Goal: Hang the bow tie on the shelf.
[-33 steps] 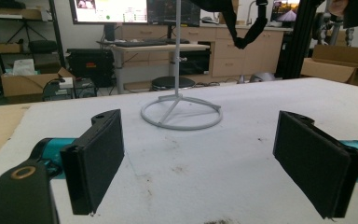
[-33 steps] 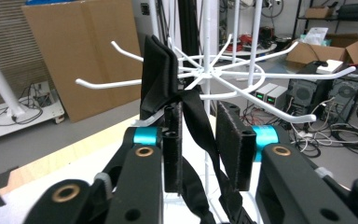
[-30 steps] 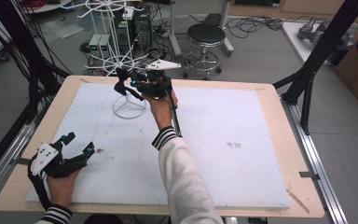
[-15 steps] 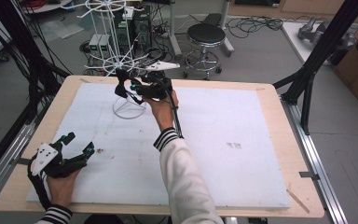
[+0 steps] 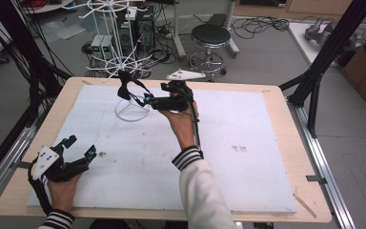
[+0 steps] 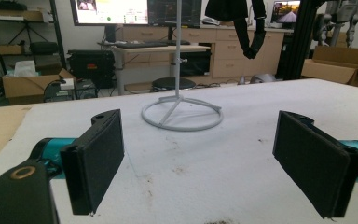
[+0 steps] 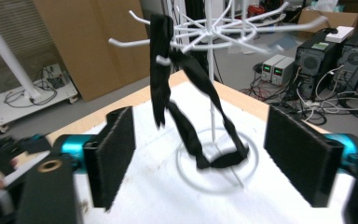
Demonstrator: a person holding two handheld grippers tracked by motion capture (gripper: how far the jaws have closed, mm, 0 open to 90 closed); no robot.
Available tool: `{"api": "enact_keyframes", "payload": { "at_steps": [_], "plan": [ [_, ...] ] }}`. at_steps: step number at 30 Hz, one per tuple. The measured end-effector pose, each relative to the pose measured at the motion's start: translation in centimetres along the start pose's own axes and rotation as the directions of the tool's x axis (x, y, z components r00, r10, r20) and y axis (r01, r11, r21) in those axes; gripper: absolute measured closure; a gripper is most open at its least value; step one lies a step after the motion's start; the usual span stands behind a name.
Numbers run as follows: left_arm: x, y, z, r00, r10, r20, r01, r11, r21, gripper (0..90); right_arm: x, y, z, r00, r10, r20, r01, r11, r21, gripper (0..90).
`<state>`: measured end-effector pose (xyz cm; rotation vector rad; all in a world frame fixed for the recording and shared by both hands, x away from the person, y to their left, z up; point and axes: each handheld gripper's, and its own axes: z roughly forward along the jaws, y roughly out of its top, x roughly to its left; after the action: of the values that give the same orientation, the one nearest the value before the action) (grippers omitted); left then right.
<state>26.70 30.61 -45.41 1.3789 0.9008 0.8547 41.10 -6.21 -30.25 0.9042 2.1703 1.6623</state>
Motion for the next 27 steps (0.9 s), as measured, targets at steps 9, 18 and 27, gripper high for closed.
{"api": "enact_keyframes", "payload": {
  "at_steps": [9, 18, 27],
  "plan": [
    [0.0, 0.0, 0.1, 1.0, -0.002, -0.003, 0.002, 1.0, 0.008, 16.7, -0.8, -4.9, -8.7, 0.9978, -0.03, 0.059, 0.037, 0.993, -0.114, 12.5],
    [-0.1, 0.0, 0.1, 0.9999, 0.005, -0.013, -0.005, 0.9999, 0.013, 16.7, -0.7, -10.1, -16.5, 0.9807, -0.084, 0.176, 0.116, 0.978, -0.175, 11.1],
    [-0.1, 0.1, 0.1, 0.9999, 0.002, -0.017, -0.002, 0.9998, 0.018, 16.7, -2.8, -17.3, -20.0, 0.9537, -0.023, 0.3, 0.105, 0.96, -0.26, 2.4]
  ]
}}
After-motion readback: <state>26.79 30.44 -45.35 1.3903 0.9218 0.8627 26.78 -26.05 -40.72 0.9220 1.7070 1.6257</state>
